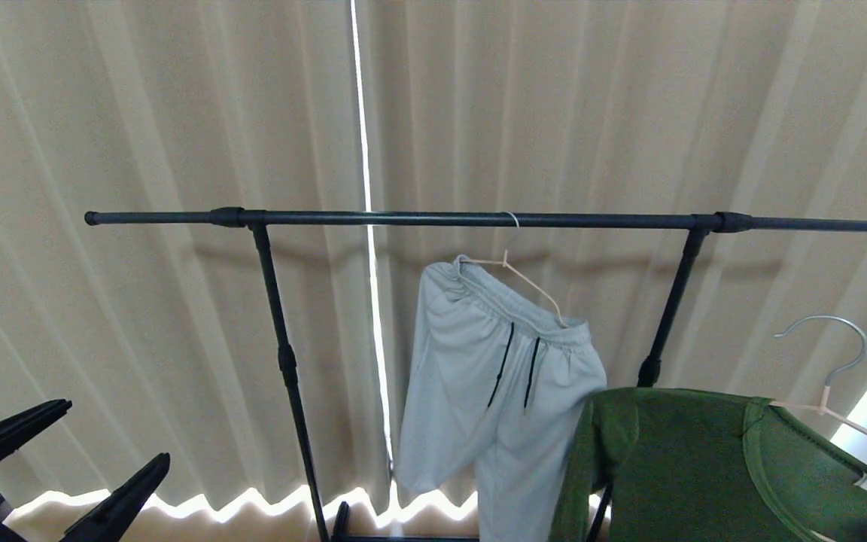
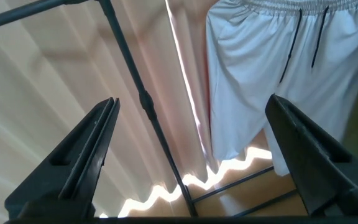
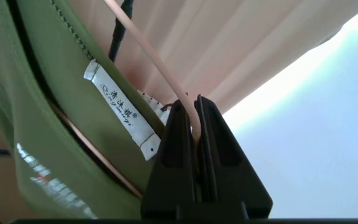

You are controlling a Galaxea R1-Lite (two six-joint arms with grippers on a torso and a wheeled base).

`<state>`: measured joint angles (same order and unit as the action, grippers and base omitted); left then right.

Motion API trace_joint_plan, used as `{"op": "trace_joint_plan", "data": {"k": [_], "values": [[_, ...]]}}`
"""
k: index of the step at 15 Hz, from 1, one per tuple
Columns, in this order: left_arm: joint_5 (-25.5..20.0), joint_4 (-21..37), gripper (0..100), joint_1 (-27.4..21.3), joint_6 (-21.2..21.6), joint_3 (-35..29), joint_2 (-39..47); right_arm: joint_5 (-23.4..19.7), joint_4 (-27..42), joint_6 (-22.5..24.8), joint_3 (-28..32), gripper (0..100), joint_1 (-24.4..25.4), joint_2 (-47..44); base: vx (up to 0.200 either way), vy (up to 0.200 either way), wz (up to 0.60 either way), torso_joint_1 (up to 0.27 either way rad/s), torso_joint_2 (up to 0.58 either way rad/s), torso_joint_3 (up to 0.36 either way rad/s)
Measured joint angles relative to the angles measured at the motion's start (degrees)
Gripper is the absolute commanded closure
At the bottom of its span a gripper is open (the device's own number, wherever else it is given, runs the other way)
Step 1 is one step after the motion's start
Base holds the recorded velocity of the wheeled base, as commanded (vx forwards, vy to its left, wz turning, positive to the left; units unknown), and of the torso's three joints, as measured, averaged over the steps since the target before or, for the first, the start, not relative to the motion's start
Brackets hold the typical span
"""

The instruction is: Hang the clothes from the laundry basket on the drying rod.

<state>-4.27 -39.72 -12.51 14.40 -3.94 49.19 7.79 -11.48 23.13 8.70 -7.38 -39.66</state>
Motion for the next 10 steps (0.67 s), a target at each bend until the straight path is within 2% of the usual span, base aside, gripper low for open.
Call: {"op": "trace_joint_plan", "data": {"k": [1, 8, 10], "values": [[0.0, 0.15, 0, 0.02, 0.0, -0.02, 0.12, -0.05, 0.1, -0.02, -0.2, 100, 0.0, 0.27, 0.0, 0.0, 0.0, 0.0, 0.0, 0.0], [-0.05, 0.2, 0, 0.02, 2.86, 0.91, -0.38, -0.13, 0.4, 0.05, -0.37, 100, 0.4, 0.66, 0.0, -0.2, 0.0, 0.004, 0.0, 0.002], [-0.05, 0.2, 0, 0.02, 2.86, 1.22, -0.43, -0.18, 0.51, 0.05, -0.37, 100, 0.41, 0.63, 0.0, 0.0, 0.0, 0.0, 0.0, 0.0]]}}
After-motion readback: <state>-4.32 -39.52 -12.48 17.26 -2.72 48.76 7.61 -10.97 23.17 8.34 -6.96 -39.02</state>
